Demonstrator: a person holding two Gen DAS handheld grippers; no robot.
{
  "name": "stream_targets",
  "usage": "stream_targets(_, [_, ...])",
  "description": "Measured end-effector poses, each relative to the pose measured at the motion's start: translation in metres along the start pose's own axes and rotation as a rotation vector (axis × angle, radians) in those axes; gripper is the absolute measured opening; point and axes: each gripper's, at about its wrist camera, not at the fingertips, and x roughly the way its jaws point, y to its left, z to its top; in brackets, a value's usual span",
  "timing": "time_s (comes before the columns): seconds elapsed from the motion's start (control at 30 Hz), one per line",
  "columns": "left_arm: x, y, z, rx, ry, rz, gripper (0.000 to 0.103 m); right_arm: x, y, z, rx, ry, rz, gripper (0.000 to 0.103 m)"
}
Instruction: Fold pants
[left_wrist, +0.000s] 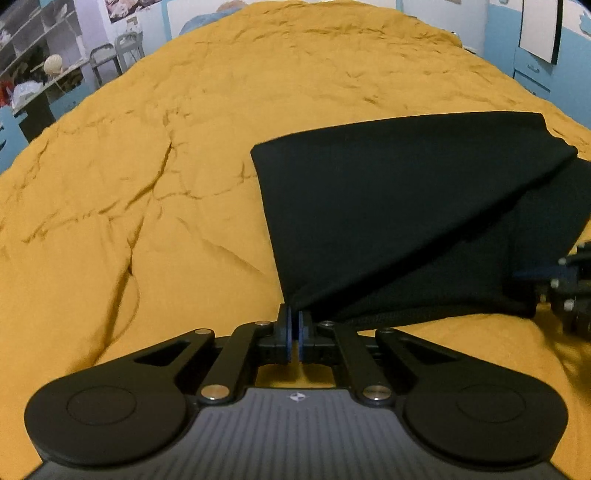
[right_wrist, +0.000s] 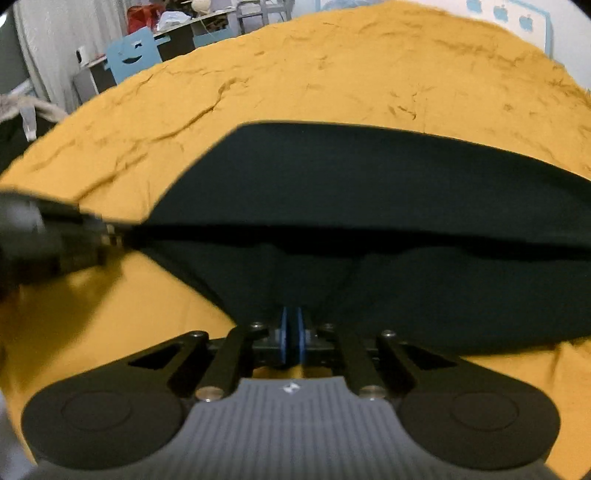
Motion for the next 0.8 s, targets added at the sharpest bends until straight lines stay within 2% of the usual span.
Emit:
stream_targets(0.3, [-0.006, -0.003, -0.007, 0.010, 0.003, 0.008, 0.003, 0.001, -0.007, -0.004, 0.036, -0.010, 0.009, 0.000])
stream_targets(0.43, [-0.021, 0.003, -0.009, 0.008, 0.018, 0.016, 0.004, -0.009, -0.011, -0.001, 0.046, -0.014, 0.026, 0.000])
stream_targets(0.53, [-0.034, 0.013, -0.008, -0.019, 0.034, -0.005, 0.005, -0.023, -0.018, 0.004, 0.061, -0.014, 0.051, 0.002])
stream_targets(0.63, [-0.052, 0.025, 0.000, -0.096, 0.019, -0.039, 0.010, -0.043, -0.031, 0.005, 0.078, -0.049, 0.049, 0.003])
stream_targets(0.73, [-0.064, 0.041, 0.013, -0.236, -0.031, -0.134, 0.023, -0.060, -0.049, 0.009, 0.108, -0.095, 0.034, 0.013])
stream_targets(0.8, [-0.062, 0.049, 0.023, -0.316, -0.055, -0.179, 0.030, -0.068, -0.064, 0.012, 0.133, -0.121, 0.008, 0.015])
